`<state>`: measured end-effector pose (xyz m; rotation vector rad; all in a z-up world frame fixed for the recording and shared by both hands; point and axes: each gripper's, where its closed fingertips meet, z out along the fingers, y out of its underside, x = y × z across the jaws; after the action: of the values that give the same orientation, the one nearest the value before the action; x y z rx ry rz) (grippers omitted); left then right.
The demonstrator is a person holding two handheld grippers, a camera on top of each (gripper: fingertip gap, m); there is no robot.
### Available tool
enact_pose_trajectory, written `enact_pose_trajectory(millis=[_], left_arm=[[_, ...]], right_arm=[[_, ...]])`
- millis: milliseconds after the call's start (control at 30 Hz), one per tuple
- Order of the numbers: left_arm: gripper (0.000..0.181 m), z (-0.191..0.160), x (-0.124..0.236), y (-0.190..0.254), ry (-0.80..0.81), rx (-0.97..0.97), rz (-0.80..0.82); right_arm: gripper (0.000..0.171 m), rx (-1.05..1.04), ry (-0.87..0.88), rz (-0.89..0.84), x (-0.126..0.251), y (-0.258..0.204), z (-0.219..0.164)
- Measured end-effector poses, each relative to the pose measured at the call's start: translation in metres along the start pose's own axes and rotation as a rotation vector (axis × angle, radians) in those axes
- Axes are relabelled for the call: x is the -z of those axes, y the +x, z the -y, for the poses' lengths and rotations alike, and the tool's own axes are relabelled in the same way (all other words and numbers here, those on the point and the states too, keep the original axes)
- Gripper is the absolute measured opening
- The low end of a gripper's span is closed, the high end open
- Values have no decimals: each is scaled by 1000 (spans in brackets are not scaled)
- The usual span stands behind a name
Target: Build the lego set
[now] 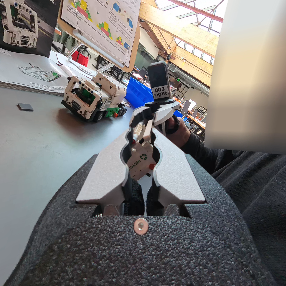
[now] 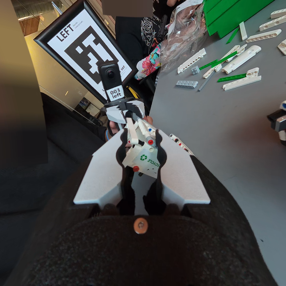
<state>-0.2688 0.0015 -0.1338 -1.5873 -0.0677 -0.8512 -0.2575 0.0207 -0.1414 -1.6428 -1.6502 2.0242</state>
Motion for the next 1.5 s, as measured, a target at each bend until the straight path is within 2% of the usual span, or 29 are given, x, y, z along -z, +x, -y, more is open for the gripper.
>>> enact_pose_trajectory(millis=[300, 500, 733, 1100, 1300, 1400, 1500], left_arm=[[19, 4, 1, -5, -16, -3, 3], [27, 2, -4, -7, -94, -22, -44], [16, 2, -6, -2, -87, 49, -113], [15, 2, -7, 0, -98, 120, -173], [13, 2, -5, 0, -86, 21, -150], [23, 8, 3, -5, -74, -108, -94], [27, 6, 6, -8, -116, -159, -78]], right_arm=[[37, -62, -11, 21, -4, 2, -5], [35, -132, -8, 45, -3, 2, -3], [34, -156, -10, 57, -3, 2, -3], [33, -177, -14, 67, -3, 1, -3], [33, -124, -23, 42, -4, 1, -4], [33, -119, -22, 42, -4, 0, -5], [33, -116, -25, 41, -4, -1, -5]])
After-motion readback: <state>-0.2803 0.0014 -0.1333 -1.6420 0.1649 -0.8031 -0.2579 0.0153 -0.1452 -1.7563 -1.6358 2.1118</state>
